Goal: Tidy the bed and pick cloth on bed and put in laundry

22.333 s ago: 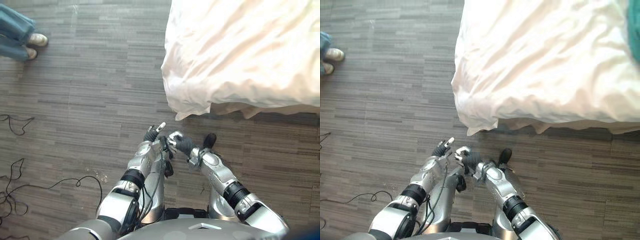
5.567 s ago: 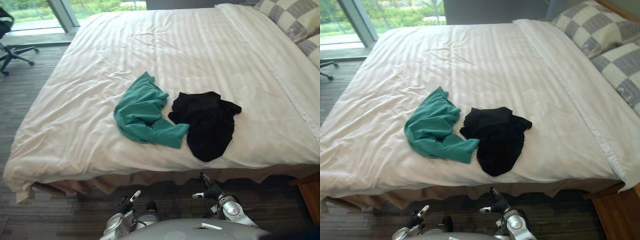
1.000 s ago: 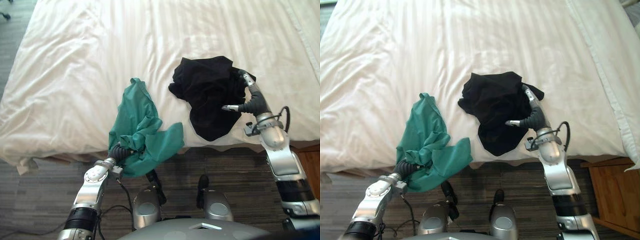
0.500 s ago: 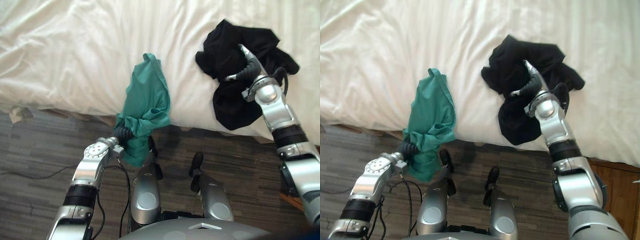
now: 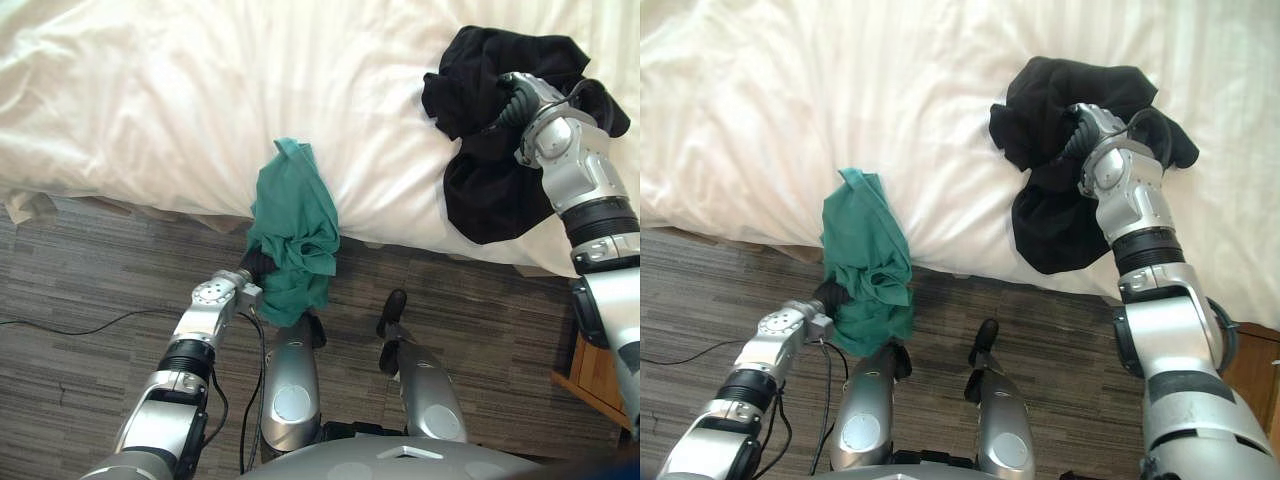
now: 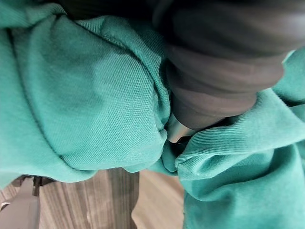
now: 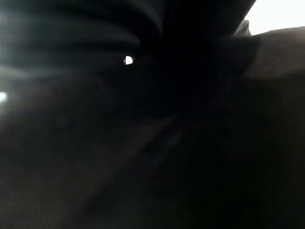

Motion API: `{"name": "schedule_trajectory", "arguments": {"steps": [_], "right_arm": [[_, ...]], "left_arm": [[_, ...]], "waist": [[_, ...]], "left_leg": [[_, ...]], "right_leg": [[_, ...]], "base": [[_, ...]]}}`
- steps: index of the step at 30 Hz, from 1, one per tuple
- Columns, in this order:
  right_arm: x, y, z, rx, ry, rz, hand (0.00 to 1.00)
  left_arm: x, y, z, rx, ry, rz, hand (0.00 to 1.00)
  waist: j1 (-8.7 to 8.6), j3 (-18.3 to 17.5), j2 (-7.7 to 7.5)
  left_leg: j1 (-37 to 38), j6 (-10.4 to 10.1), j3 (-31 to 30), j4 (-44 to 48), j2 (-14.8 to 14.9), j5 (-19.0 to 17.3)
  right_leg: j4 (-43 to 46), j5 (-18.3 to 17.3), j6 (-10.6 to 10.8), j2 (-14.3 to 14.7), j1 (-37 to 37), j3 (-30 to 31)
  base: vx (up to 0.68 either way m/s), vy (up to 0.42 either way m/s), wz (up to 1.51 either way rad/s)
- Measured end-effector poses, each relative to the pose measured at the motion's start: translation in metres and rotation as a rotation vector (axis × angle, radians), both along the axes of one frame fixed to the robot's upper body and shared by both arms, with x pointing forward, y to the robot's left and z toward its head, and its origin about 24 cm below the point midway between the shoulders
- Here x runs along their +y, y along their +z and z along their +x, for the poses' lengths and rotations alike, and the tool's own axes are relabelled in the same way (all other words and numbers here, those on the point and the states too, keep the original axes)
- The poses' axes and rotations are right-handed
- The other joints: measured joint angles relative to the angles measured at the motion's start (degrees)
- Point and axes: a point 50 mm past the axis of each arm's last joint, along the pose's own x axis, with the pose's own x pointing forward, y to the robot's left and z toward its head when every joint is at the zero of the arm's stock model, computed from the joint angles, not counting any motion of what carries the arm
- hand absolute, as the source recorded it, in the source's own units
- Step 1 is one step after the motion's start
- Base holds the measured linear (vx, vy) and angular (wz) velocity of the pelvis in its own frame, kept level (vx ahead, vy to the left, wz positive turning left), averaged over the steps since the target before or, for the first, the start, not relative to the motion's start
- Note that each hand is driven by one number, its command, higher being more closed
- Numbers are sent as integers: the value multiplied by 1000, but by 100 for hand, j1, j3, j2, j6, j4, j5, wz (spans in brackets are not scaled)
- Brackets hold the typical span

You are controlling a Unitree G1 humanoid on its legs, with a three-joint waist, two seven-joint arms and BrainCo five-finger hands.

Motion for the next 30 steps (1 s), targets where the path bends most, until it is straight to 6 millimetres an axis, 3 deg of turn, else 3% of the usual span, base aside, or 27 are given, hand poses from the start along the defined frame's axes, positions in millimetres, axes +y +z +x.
{"name": "schedule_trajectory", "arguments": {"steps": [4,5,8,9,10,11,15,17,18,20,22,26,30], "right_arm": [[15,-41,-1,-29,-16,302,100],[21,-57,-4,-66,-23,472,100],[36,-80,-11,-105,-22,702,100],[45,-102,-22,-124,-18,848,100],[48,-110,-27,-127,-14,894,100],[57,-129,-42,-126,-4,994,100],[69,-173,-84,-102,-28,1152,100],[71,-206,-117,-78,-110,1296,100],[72,-216,-127,-62,-143,1326,100],[73,-253,-168,20,-283,1394,100],[71,-271,-192,65,-365,1429,100],[64,-291,-226,136,-438,1452,100],[63,-302,-245,215,-448,1425,100]], "left_arm": [[-17,-14,-6,20,17,46,100],[-23,-16,-6,19,25,58,100],[-33,-19,-7,20,49,53,100],[-40,-22,-10,24,63,63,100],[-42,-24,-11,27,68,70,100],[-46,-28,-15,33,98,76,100],[-52,-37,-29,62,163,92,100],[-51,-49,-43,109,230,95,100],[-50,-53,-48,127,243,94,100],[-47,-71,-73,211,306,76,100],[-47,-80,-88,261,323,60,100],[-45,-101,-122,377,372,7,100],[-42,-113,-146,441,378,-6,100]], "waist": [[-49,-30,-226],[-91,-50,-283],[-155,-41,-340],[-184,-41,-342],[-198,-41,-343],[-308,-41,-343],[-480,-51,-338],[-554,-137,-322],[-598,-199,-309],[-713,-547,-238],[-774,-717,-121],[-890,-1124,186],[-950,-1342,289]], "left_leg": [[333,-46,139,-5,13,-34],[420,-62,176,-8,26,-45],[642,-102,313,-10,41,-75],[850,-143,430,-16,51,-105],[918,-154,453,-22,52,-113],[1085,-193,501,-36,58,-142],[1499,-306,638,-44,54,-236],[1776,-337,763,-45,46,-320],[1821,-334,768,-45,43,-340],[1944,-345,814,-46,10,-428],[2103,-346,868,-46,-28,-501],[2406,-371,995,-48,-135,-677],[2577,-406,1001,-49,-173,-759]], "right_leg": [[-141,15,-2,16,332,40],[-146,7,-14,28,392,98],[-147,2,-23,32,525,202],[-142,-16,-48,32,667,263],[-142,-23,-55,32,719,303],[-120,-62,-67,29,851,338],[-11,-192,-55,-5,1119,425],[133,-334,-12,-34,1259,514],[146,-364,-12,-43,1300,513],[167,-471,31,-80,1401,522],[149,-509,53,-119,1547,544],[57,-573,133,-217,1814,644],[-23,-600,160,-254,2030,623]], "base": [[63,-39,-10],[88,-55,-15],[76,-38,-25],[79,-41,-29],[85,-50,-30],[66,-40,-15],[62,-26,-19],[45,-10,-19],[65,-13,-8],[91,-9,-2],[98,5,-8],[96,22,-13],[93,-10,1]]}}
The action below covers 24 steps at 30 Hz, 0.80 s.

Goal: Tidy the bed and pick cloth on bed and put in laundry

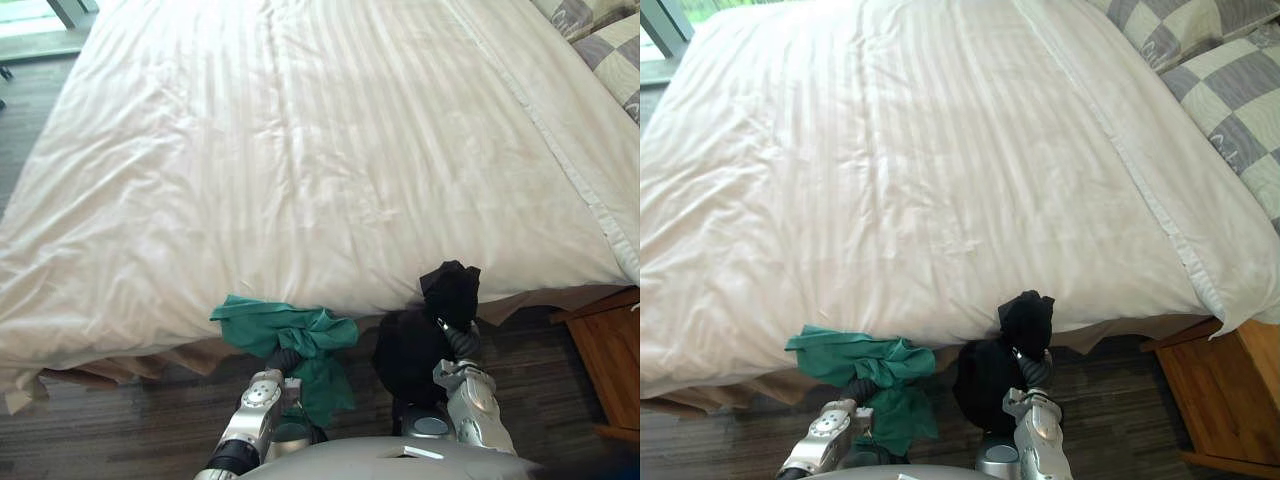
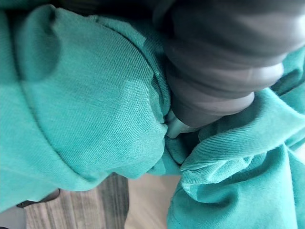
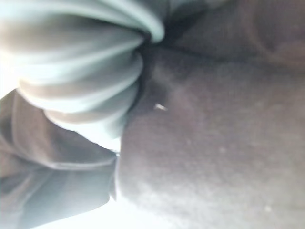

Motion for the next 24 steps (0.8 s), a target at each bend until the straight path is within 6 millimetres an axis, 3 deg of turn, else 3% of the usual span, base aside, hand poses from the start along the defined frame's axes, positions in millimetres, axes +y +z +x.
{"name": "schedule_trajectory", "arguments": {"steps": [4,7,8,10,12,13,15,17,19,21,22,23,24], "right_arm": [[4,-18,-26,108,80,3,100],[7,-28,-48,171,110,40,100],[8,-31,-61,189,112,72,100],[8,-31,-71,177,110,90,100],[13,-31,-80,152,109,131,100],[14,-30,-79,142,120,137,100],[20,-26,-70,85,188,164,100],[30,-18,-57,26,273,199,100],[37,-16,-58,29,314,223,100],[43,-11,-59,20,340,242,100],[45,-5,-65,5,331,263,100],[45,3,-67,-27,311,282,100],[43,7,-67,-46,311,281,100]], "left_arm": [[3,-7,-13,27,76,-63,100],[2,-10,-19,36,139,-125,100],[-3,-10,-20,22,170,-171,100],[-1,-9,-24,1,186,-187,100],[2,-6,-26,-43,233,-226,100],[2,-5,-26,-54,244,-235,100],[5,2,-24,-113,288,-262,100],[6,7,-25,-149,373,-317,100],[5,11,-27,-170,408,-354,100],[4,18,-32,-208,435,-394,100],[5,22,-33,-231,415,-408,100],[5,29,-29,-269,391,-427,100],[3,32,-29,-285,384,-441,100]], "waist": [[3,-118,-90],[-27,-171,-179],[-81,-174,-171],[-152,-190,-179],[-105,-334,-258],[-71,-374,-276],[38,-444,-360],[95,-449,-421],[48,-367,-285],[31,-324,-191],[17,-311,-299],[24,-266,-315],[40,-227,-203]], "left_leg": [[140,-30,-218,-1,-13,-21],[108,-26,-669,-2,-118,-28],[84,1,-1019,-1,-134,-125],[69,15,-1387,-1,-150,-116],[-10,19,-1521,-1,-163,-119],[-56,27,-1508,-1,-173,-114],[-294,129,-1495,1,-293,-22],[-566,183,-1634,4,-509,199],[-674,232,-1914,3,-586,259],[-755,364,-1714,13,-617,146],[-774,554,-1122,72,-634,-136],[-1000,827,-507,754,-512,-330],[-1085,875,-310,1067,-384,-361]], "right_leg": [[-37,-70,0,-46,319,-325],[532,-434,14,-148,330,-530],[1202,-628,-169,-179,208,-349],[1678,-692,-280,-134,195,-13],[1637,-742,-353,-121,378,10],[1582,-776,-389,-128,390,-13],[1294,-962,-257,-242,378,-125],[923,-1235,39,-409,418,-196],[853,-1250,71,-429,567,-570],[733,-1218,124,-470,828,-1091],[452,-1083,155,-582,1049,-1585],[433,-1067,159,-678,1184,-1982],[521,-1067,159,-623,1216,-2121]], "base": [[62,-35,28],[23,-47,74],[-14,-60,103],[2,-46,126],[52,-100,120],[37,-115,73],[-17,-66,26],[-24,-48,37],[-36,-41,92],[-1,-37,130],[72,7,172],[66,15,176],[59,24,172]]}}
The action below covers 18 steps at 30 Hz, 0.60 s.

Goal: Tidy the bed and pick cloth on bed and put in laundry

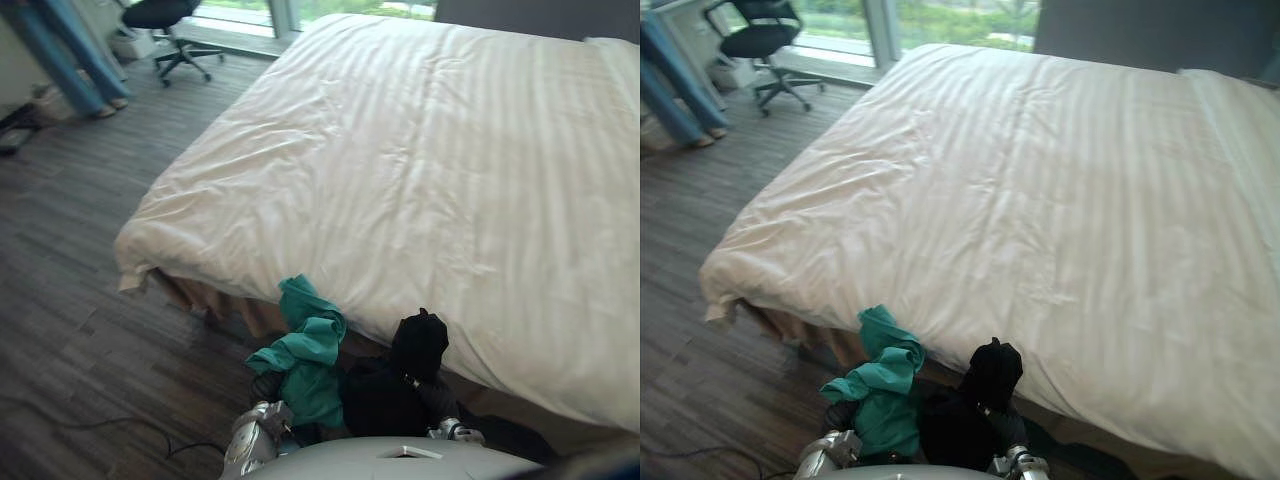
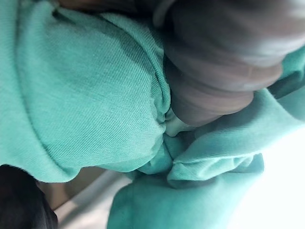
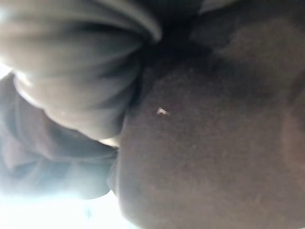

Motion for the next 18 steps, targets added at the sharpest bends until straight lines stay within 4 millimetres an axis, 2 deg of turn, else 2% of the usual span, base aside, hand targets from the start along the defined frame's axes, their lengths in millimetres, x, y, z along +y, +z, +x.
{"name": "schedule_trajectory", "arguments": {"steps": [1,3,4,5,6,7,8,9,11,12,13,15,17,18], "right_arm": [[-4,6,-2,-19,2,2,100],[-5,10,1,-32,16,21,100],[-5,14,5,-49,15,26,100],[-5,15,7,-59,16,30,100],[6,17,13,-78,32,67,100],[9,18,12,-83,38,72,100],[7,16,11,-77,33,65,100],[-2,10,5,-38,21,19,100],[-9,9,4,-24,-8,-20,100],[-10,9,5,-27,-42,-24,100],[-10,9,5,-25,-56,-24,100],[-9,6,4,-14,-64,-23,100],[-5,1,1,2,-54,-35,100],[-3,0,1,4,-47,-42,100]], "left_arm": [[-3,4,-4,-18,0,-15,100],[-7,7,-9,-27,-26,-21,100],[-10,8,-9,-18,-45,-15,100],[-14,9,-8,-47,-61,41,100],[-1,27,1,-225,-35,167,100],[-1,32,5,-274,-25,185,100],[-4,35,7,-303,-29,182,100],[-15,41,13,-361,-54,163,100],[-24,42,10,-370,-81,137,100],[-27,41,9,-360,-93,122,100],[-29,40,7,-353,-106,115,100],[-28,35,0,-330,-134,127,100],[-21,27,-13,-318,-167,142,100],[-19,25,-16,-321,-172,132,100]], "waist": [[-40,38,164],[3,19,257],[-18,39,374],[-172,21,584],[-276,60,165],[-307,155,166],[-326,173,189],[-249,190,170],[-78,171,183],[-81,150,225],[-79,164,198],[-39,198,196],[-19,309,140],[-6,334,140]], "left_leg": [[-86,-28,45,219,88,89],[-69,100,-132,174,-34,-47],[-37,197,-137,92,-3,-77],[-21,232,-194,-223,76,-90],[-60,439,298,-131,-9,-224],[-92,432,469,70,33,-222],[-90,352,590,147,105,-88],[93,180,522,-68,-27,59],[321,170,290,-477,-312,189],[443,187,111,-689,-444,250],[493,198,-3,-762,-499,264],[675,206,-339,-865,-579,266],[874,244,-797,-853,-579,150],[873,269,-926,-851,-581,109]], "right_leg": [[214,0,-1,42,114,-220],[681,127,-121,-29,138,-404],[1161,258,-269,-49,8,-461],[991,-111,-210,212,-169,-392],[-669,240,-335,498,-186,-411],[-638,289,-53,529,-10,-551],[-620,291,-53,554,72,-747],[-412,301,-11,430,198,-1045],[-136,391,135,316,317,-1366],[216,420,138,196,345,-1520],[439,440,127,125,343,-1578],[1356,603,-76,-144,293,-1715],[2875,1210,-567,-646,58,-1745],[3198,909,-629,-776,-46,-1726]], "base": [[40,28,149],[48,54,127],[39,64,136],[93,16,190],[109,-23,197],[131,-67,162],[159,-9,128],[170,43,94],[137,74,78],[91,47,84],[132,43,96],[154,16,88],[240,2,97],[311,-9,92]]}}
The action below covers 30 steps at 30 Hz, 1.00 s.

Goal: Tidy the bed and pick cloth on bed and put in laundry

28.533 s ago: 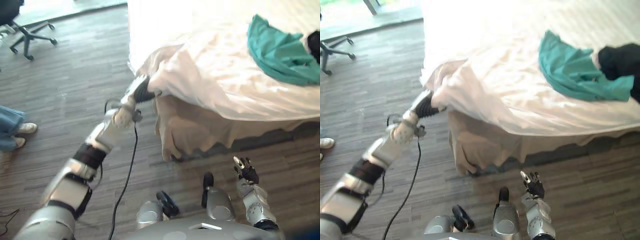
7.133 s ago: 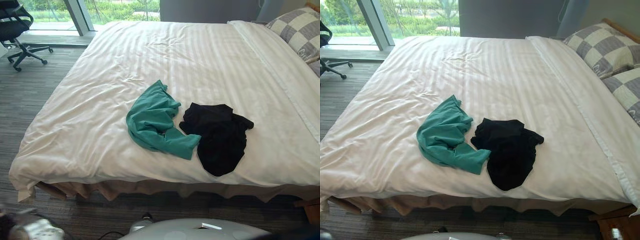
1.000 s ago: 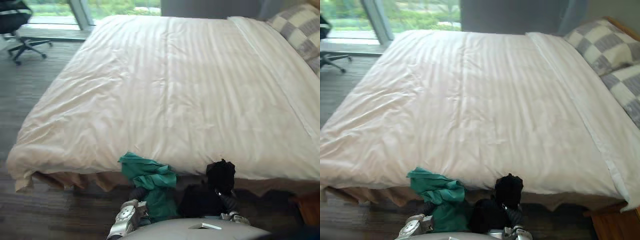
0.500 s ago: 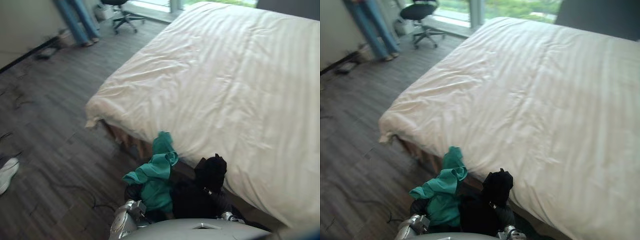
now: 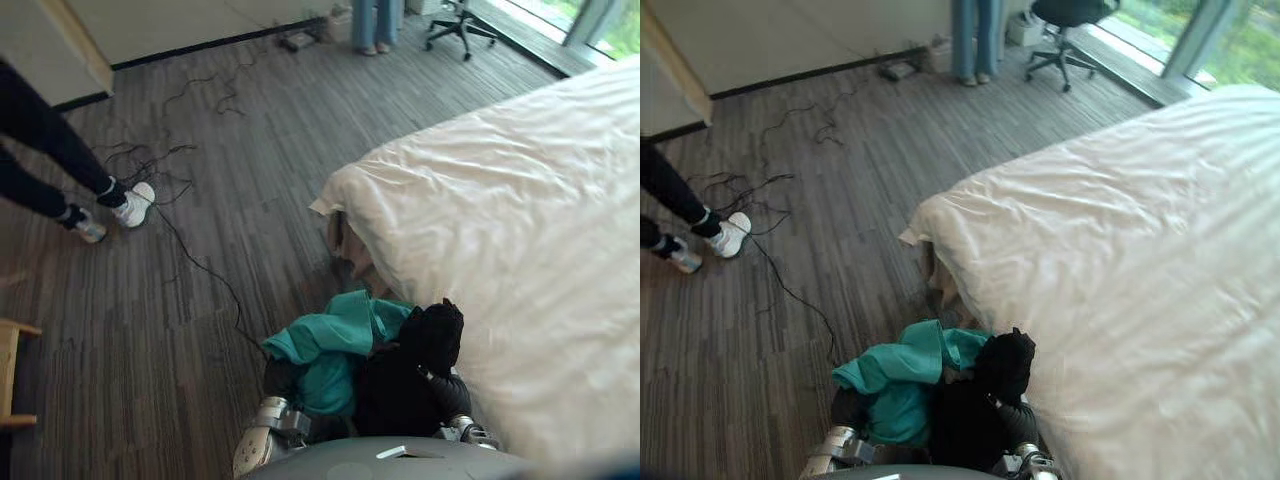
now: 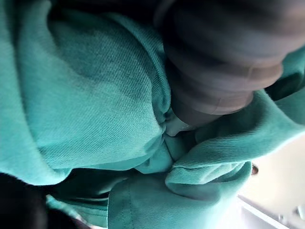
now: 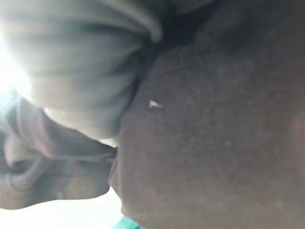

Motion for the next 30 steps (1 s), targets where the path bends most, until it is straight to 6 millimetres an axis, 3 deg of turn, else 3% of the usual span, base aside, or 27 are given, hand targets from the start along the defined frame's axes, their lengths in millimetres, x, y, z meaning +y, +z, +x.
{"name": "schedule_trajectory", "arguments": {"steps": [1,2,5,7,8,9,11,12,13,14,20,27,30], "right_arm": [[6,-1,2,-8,24,-10,100],[7,-1,2,-18,29,-26,100],[6,-5,-4,-15,6,-46,100],[3,-5,-5,-22,-22,-56,100],[1,-5,-6,-27,-40,-55,100],[-2,-7,-7,-18,-52,-55,100],[-14,-12,-11,4,-86,-61,100],[-20,-14,-12,11,-103,-63,100],[-22,-15,-14,17,-107,-60,100],[12,7,-29,17,-19,75,100],[13,7,-30,19,-18,76,100],[15,-4,-38,114,19,38,100],[8,-9,-23,119,34,0,100]], "left_arm": [[10,-6,-5,10,24,1,100],[13,-11,-13,22,31,-11,100],[20,-14,-31,-18,-36,-36,100],[28,-11,-42,-60,-82,-38,100],[39,-8,-50,-87,-110,-26,100],[41,-9,-54,-90,-120,-30,100],[43,-7,-67,-137,-138,-75,100],[40,-5,-71,-175,-147,-114,100],[37,-4,-69,-191,-154,-122,100],[-17,16,-41,-115,-186,-239,100],[-17,15,-40,-90,-167,-238,100],[-29,-13,-32,204,-128,-159,100],[-31,-28,-21,344,-120,-72,100]], "waist": [[68,24,-27],[101,54,6],[-31,125,69],[48,121,-6],[128,117,-171],[136,98,-192],[239,-9,-118],[219,-31,3],[225,-31,7],[147,-816,85],[127,-815,79],[-36,-863,-15],[-20,-602,-132]], "left_leg": [[8,13,-266,1,18,-82],[40,-5,-430,20,52,-126],[115,-39,-1115,189,65,-186],[94,-132,-1399,236,-39,-201],[93,-183,-1538,204,-247,-234],[92,-208,-1639,174,-296,-215],[108,-286,-1695,-112,-299,-35],[124,-347,-1681,-197,-251,20],[123,-362,-1660,-197,-236,13],[292,-617,-967,-205,-17,-51],[297,-640,-853,-204,21,-82],[281,-726,-760,-118,110,-154],[-391,-678,-765,1568,275,-667]], "right_leg": [[288,-527,-148,-44,-275,160],[137,-791,-23,172,-543,560],[-572,-1010,163,830,-854,1405],[-1392,-859,176,1025,-1032,1889],[-1891,-486,58,997,-1149,2223],[-1969,-578,89,982,-1075,2284],[-2577,-702,155,1131,-926,2384],[-2703,-670,143,1193,-911,2330],[-2740,-664,148,1206,-899,2323],[-3199,-637,115,1429,-591,2810],[-3226,-627,100,1463,-632,2926],[-3373,-589,43,1565,-567,3004],[-3417,-544,-3,1564,-324,2883]], "base": [[295,-6,77],[239,-3,75],[186,-42,125],[92,-89,108],[79,-124,87],[120,-195,67],[95,-167,32],[47,-82,10],[38,-60,8],[0,0,0],[0,-1,-8],[32,-29,-8],[68,-69,27]]}}
